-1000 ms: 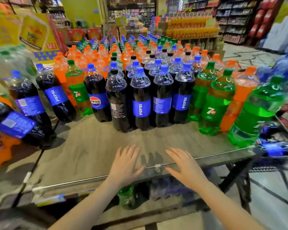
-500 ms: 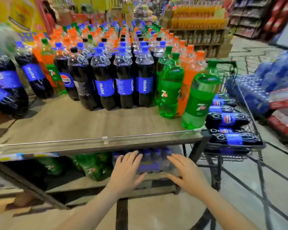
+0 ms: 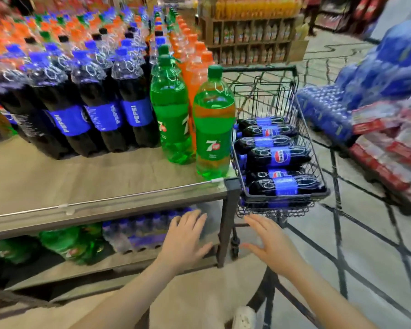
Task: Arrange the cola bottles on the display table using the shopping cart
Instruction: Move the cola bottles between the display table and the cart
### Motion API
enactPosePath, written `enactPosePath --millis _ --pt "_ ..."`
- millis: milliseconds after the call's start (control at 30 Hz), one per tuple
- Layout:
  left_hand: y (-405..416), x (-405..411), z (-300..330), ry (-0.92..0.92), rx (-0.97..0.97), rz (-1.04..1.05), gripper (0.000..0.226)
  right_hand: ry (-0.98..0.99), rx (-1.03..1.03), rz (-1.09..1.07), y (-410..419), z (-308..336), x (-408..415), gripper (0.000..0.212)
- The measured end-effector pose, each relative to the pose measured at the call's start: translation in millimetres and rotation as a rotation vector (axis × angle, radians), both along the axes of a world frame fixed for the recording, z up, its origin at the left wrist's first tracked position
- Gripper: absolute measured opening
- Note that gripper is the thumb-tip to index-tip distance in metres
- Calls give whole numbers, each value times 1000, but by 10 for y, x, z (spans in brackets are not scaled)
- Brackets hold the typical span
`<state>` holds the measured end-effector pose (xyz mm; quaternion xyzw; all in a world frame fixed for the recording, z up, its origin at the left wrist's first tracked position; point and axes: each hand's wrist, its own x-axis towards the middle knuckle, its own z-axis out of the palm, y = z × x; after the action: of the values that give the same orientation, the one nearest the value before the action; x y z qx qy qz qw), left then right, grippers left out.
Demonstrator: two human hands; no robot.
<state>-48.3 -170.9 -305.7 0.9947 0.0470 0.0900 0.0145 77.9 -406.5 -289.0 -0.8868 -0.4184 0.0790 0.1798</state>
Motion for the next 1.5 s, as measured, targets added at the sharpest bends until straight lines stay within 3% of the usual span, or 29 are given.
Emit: enactPosePath --millis 500,700,1100,1500 --pt "-829 2209 -6 -89 -48 -96 66 65 -32 -129 -927 12 2097 63" --pt "-1006 2687 -117 1 -72 13 68 81 -48 -110 -1171 -21 2793 64" --pt "-1590 3433 -402 182 -186 288 69 193 -132 142 -1435 -369 4165 68" --pt "-1099 4240 -487 238 -128 407 69 125 -135 216 -904 -535 5110 74"
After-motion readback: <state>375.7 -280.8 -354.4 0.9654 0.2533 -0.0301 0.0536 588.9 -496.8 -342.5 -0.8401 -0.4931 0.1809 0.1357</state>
